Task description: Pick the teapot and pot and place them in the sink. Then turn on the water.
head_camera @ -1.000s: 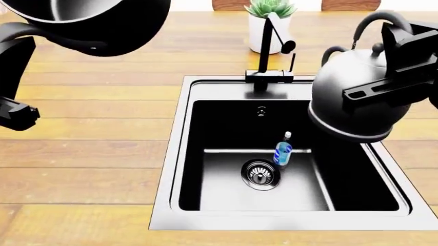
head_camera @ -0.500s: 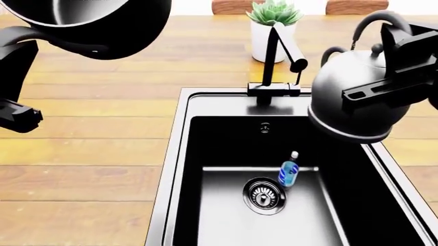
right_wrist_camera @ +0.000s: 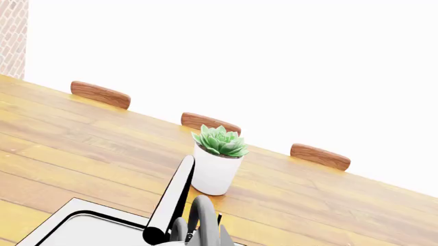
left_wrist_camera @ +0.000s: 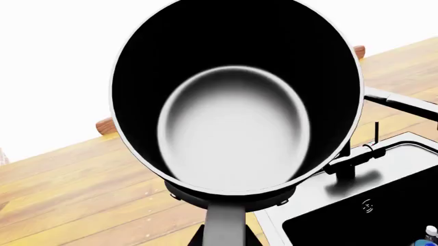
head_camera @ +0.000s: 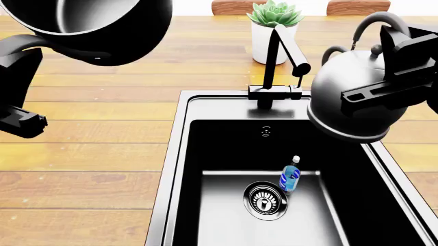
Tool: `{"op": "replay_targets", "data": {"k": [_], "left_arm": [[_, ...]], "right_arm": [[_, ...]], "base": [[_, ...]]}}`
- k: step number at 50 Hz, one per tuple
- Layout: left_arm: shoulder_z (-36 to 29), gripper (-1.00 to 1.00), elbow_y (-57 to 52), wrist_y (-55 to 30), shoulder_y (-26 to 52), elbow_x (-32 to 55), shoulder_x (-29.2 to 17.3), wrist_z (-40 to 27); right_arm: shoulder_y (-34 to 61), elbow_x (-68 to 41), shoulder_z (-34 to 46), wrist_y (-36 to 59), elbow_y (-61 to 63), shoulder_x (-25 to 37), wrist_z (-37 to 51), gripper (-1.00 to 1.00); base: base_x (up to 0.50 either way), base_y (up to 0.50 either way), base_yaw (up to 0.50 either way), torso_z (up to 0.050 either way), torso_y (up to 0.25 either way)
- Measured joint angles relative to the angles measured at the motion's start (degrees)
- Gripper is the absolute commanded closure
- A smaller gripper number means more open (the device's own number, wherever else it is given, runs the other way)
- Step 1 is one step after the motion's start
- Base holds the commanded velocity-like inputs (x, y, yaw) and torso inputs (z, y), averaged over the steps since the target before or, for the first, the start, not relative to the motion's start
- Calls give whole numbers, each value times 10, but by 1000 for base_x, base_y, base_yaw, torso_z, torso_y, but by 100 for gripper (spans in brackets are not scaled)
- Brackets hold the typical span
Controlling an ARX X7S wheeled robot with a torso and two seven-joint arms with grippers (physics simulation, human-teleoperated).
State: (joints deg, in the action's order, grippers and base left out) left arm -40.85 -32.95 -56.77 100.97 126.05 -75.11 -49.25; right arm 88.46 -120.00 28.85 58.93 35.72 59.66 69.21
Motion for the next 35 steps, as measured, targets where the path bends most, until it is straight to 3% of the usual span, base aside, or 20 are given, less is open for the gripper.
{"op": "replay_targets", "data": {"k": [35], "left_arm": [[-44, 100, -84, 85, -162, -43, -30, 30]], "right_arm": [[-22, 22, -13, -11, -1, 28, -16, 100]], "base": [[0, 0, 0, 2, 4]]}}
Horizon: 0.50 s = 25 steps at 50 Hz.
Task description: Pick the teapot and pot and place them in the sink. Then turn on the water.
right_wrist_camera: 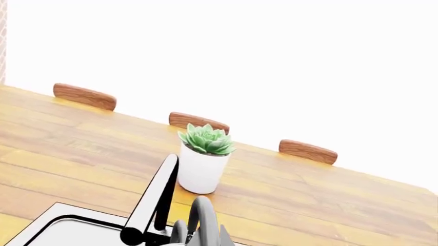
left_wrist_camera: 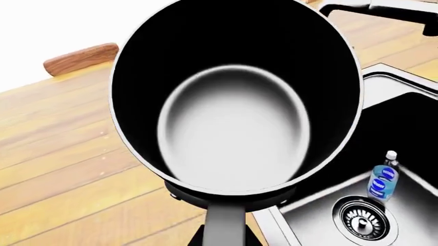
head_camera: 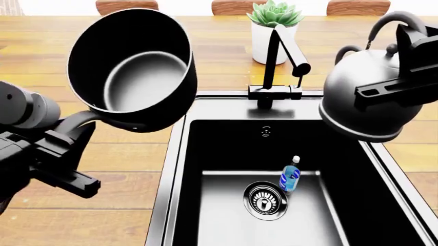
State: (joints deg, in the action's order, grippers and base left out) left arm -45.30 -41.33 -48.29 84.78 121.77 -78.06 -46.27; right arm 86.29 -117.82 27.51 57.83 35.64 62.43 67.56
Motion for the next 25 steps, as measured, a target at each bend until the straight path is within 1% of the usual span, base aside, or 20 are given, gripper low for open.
{"op": "replay_targets", "data": {"k": [25], "left_arm": [[-20, 100, 23, -62, 47, 6, 67, -23]], "right_arm": [[-4, 10, -4, -4, -5, 8, -10, 100]], "base": [[0, 0, 0, 1, 4]]}}
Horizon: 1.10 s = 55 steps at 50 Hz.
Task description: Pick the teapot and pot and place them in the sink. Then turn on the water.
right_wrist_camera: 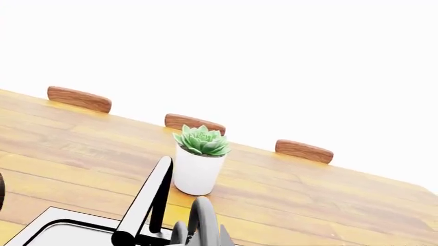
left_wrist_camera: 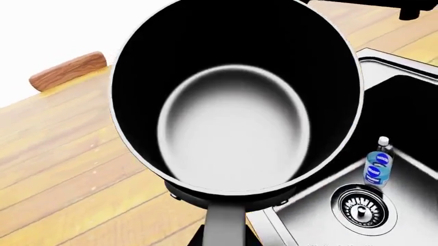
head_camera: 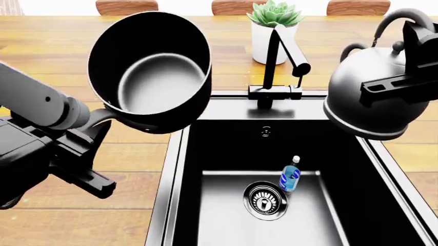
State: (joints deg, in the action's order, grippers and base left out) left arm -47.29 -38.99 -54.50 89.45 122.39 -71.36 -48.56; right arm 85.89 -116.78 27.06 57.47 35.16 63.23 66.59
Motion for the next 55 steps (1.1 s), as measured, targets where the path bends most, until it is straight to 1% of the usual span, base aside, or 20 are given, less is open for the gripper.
{"op": "replay_targets", "data": {"k": [30, 55], "left_arm": [[-40, 100, -12, -24, 8, 2, 74, -21], [-81, 100, -14, -39, 26, 18, 157, -50]], "right_arm": [[0, 0, -5, -2, -2, 14, -4, 100], [11, -6, -8, 1, -5, 24, -6, 100]], "base": [[0, 0, 0, 2, 4], [0, 0, 0, 2, 4]]}}
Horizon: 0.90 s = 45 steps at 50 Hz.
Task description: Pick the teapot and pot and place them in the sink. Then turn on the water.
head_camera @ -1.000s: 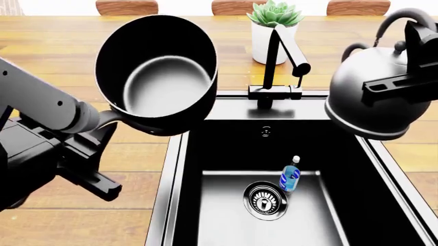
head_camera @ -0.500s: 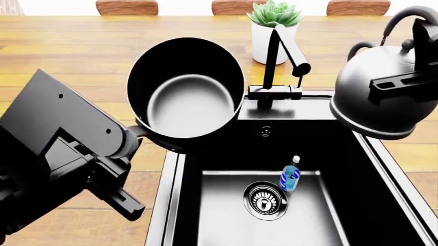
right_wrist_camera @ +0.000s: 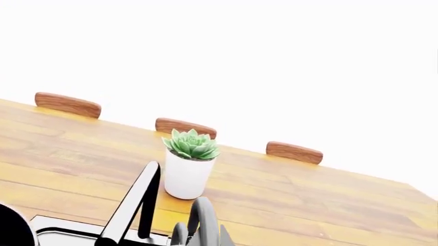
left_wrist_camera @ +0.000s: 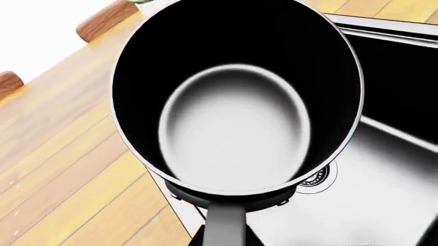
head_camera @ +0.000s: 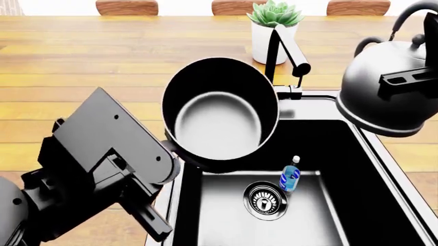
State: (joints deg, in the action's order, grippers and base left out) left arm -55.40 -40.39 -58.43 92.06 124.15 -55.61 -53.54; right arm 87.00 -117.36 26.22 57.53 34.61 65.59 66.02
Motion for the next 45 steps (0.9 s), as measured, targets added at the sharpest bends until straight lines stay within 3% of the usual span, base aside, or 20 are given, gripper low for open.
{"op": "replay_targets", "data": {"k": [45], "left_arm": [[-47, 100, 16, 12, 4, -14, 148, -7]], "right_arm": [[8, -10, -5, -1, 4, 15, 0, 100]], "base": [[0, 0, 0, 1, 4]]}}
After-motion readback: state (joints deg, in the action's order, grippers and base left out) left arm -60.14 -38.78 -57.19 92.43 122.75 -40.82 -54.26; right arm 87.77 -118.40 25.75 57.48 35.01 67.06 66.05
